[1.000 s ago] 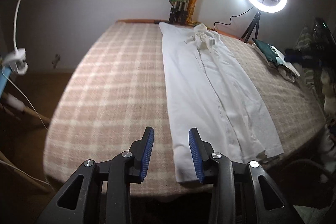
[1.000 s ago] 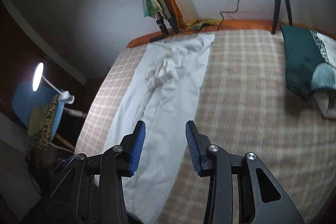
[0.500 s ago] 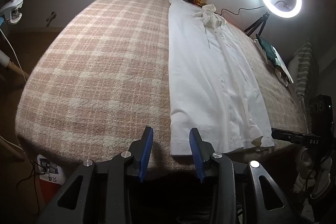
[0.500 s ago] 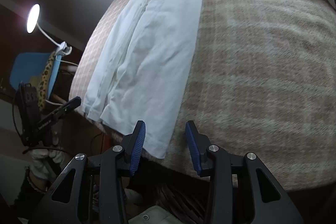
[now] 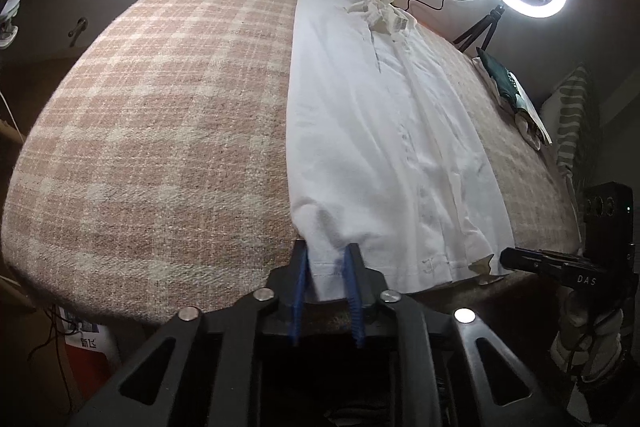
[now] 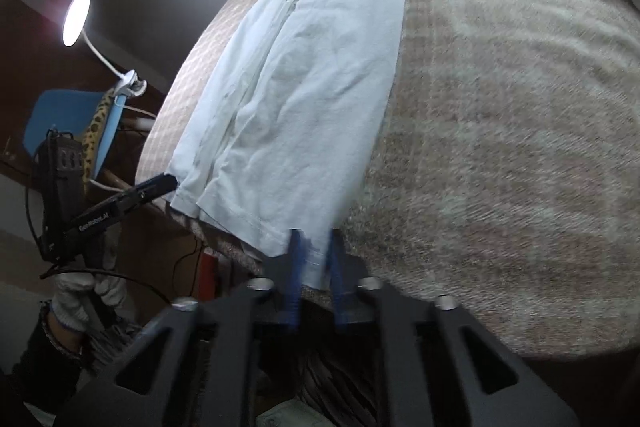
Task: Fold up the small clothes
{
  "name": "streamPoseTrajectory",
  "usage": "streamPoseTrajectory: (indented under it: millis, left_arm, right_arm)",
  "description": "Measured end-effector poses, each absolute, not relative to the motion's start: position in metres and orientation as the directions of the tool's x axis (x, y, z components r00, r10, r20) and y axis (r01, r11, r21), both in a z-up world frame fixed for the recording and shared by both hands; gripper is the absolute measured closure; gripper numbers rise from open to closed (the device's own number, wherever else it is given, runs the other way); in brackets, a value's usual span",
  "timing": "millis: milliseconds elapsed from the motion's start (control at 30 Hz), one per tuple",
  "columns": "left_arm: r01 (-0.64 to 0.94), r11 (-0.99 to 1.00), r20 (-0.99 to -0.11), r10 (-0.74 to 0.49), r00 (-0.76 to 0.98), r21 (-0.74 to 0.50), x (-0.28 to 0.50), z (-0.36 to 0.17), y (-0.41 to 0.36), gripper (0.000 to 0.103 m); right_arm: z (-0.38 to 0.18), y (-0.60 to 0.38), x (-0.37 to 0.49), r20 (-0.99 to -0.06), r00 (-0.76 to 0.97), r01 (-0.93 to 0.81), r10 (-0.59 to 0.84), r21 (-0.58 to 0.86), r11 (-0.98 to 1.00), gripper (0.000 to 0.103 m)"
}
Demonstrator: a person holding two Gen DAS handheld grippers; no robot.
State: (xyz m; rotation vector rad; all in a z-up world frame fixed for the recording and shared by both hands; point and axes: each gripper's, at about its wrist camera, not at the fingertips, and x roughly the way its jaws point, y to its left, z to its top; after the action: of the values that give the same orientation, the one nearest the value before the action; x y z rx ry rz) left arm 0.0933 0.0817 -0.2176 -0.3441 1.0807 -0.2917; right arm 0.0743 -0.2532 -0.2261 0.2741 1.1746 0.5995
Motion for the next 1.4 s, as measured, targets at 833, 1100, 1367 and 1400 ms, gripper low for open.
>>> streamPoseTrajectory:
  millis: [833, 1100, 1367, 1400]
  left_arm:
    - [0.041, 0.844, -0.721, -0.481, 0.499, -0.535, 0.104, -0.183, 0.088, 0.101]
    - [0.048, 0.847, -0.702, -0.47, 0.535, -0.53, 0.15, -0.162, 0.087, 0.101]
    - [0.013, 0.86, -0.711, -0.43, 0.556, -0.51, 0.21, -0.164, 0.089, 0.101]
    - [0.009, 0.863, -0.714, -0.424, 0.558, -0.505, 0.217, -0.165, 0.088, 0.101]
  right_arm:
    - [-0.217, -0.301, 0.085, -0.567, 0.259, -0.191, 0.782, 0.764, 0.617, 0.1]
    - [-0.206, -0.304, 0.113, -0.535, 0.289, -0.204, 0.794, 0.776, 0.597, 0.1]
    - [-0.189, -0.304, 0.16, -0.547, 0.351, -0.205, 0.76, 0.747, 0.632, 0.1]
    - [-0.187, -0.302, 0.168, -0.55, 0.357, -0.201, 0.755, 0.744, 0.637, 0.1]
